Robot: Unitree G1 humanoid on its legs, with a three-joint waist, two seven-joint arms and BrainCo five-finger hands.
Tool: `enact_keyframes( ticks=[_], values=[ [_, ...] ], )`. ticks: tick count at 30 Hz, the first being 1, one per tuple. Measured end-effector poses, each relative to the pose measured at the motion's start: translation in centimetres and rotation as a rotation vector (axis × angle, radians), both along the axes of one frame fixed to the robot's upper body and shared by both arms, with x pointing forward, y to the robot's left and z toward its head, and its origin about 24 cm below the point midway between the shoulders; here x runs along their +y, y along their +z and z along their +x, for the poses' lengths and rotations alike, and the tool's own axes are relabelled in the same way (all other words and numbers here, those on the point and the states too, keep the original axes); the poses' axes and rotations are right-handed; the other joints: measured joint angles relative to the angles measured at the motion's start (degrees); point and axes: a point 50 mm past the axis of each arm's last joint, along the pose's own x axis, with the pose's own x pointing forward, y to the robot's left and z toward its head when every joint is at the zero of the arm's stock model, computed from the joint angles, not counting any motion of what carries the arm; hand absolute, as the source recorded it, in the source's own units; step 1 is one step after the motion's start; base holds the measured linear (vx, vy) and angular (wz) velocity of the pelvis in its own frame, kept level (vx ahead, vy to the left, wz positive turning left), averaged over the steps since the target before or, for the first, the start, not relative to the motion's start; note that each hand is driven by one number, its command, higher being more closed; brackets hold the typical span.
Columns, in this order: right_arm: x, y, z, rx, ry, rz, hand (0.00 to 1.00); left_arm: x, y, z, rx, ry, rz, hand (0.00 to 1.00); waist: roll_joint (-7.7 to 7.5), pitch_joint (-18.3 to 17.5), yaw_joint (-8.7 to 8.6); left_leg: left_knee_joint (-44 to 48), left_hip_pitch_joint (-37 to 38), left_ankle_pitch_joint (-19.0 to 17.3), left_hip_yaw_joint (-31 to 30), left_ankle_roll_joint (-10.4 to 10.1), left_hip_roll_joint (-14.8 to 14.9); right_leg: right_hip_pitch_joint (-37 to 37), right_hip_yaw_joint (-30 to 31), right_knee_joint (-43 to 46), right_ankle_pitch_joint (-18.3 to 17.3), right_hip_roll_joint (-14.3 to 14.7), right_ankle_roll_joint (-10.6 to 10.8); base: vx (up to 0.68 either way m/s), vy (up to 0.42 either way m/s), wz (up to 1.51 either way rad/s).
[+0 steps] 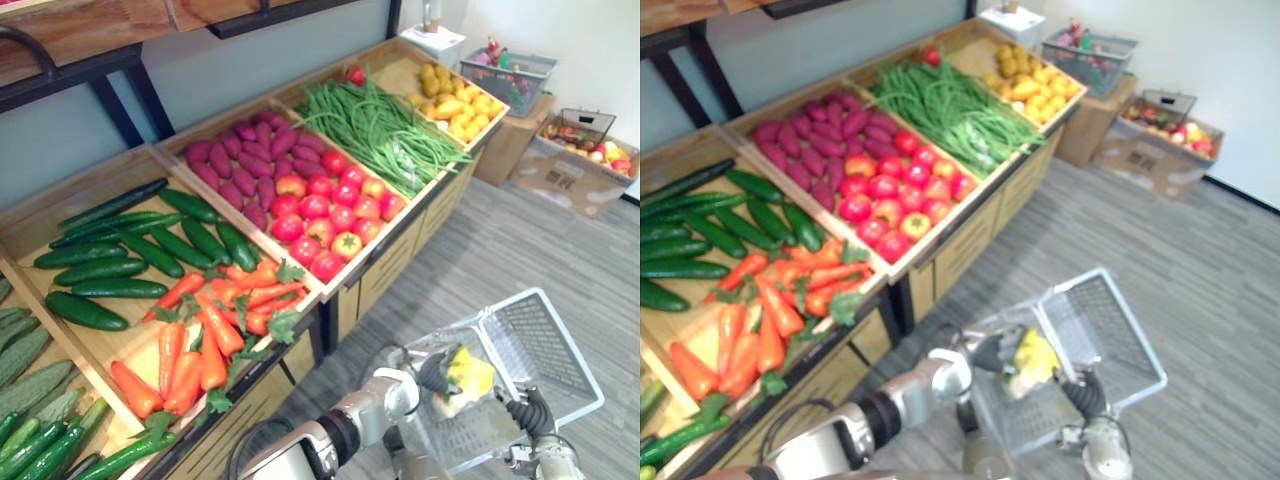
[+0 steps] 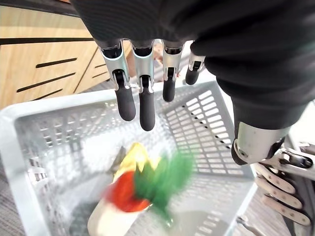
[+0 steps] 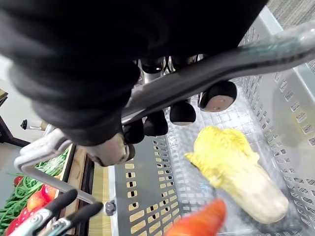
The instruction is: Pick vegetable in the basket
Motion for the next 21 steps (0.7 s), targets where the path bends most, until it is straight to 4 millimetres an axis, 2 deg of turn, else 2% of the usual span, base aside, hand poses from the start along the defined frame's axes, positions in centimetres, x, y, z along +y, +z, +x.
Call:
enact_keyframes(
  ticks=[4, 15, 19, 20, 21],
  values=[
    [0.0, 0.1, 0.4, -0.013, -0.008, -0.005, 1.0, -1.3, 0.7, -0.8, 0.004, -0.1, -0.022, 0.0, -0.23, 0.1, -0.12, 0.0, 0.0, -0.1, -1.1, 0.3, -0.3, 0.4, -0.7, 0.0, -0.3, -0.5, 0.4, -0.01, -0.037, 0.09],
    [-0.1, 0.0, 1.2, -0.017, -0.014, -0.005, 1.0, -2.3, 1.5, -1.4, 0.001, -0.173, -0.04, 0.0, -1.11, 0.6, -0.08, 0.1, 0.3, -0.4, -2.7, 1.0, -1.2, 1.2, -1.7, 0.8, -1.0, -1.5, 1.3, -0.04, -0.039, 0.08],
    [-0.8, -0.4, 0.8, 0.005, -0.051, -0.008, 1.0, -3.0, 4.2, -1.4, -0.048, -0.188, -0.156, 0.0, -0.96, 0.5, 0.47, 0.3, -0.3, -0.3, -5.0, 1.4, -1.7, 2.0, -3.6, 0.9, -1.3, -2.6, 1.7, -0.03, -0.033, 0.26],
    [-1.2, -0.7, 0.5, 0.018, -0.069, -0.009, 1.0, -2.9, 5.6, -1.5, -0.068, -0.189, -0.228, 0.0, -0.91, 0.5, 1.23, 0.4, -0.6, -0.3, -5.8, 1.5, -1.7, 2.1, -4.1, 1.1, -1.4, -2.8, 1.8, -0.03, -0.034, 0.33],
    [-1.3, -0.8, 0.4, 0.024, -0.073, -0.009, 1.0, -2.9, 5.9, -1.5, -0.074, -0.19, -0.243, 0.0, -0.91, 0.5, 1.44, 0.5, -0.6, -0.3, -5.9, 1.5, -1.7, 2.1, -4.3, 1.1, -1.4, -2.9, 1.8, -0.03, -0.038, 0.23]
  ],
)
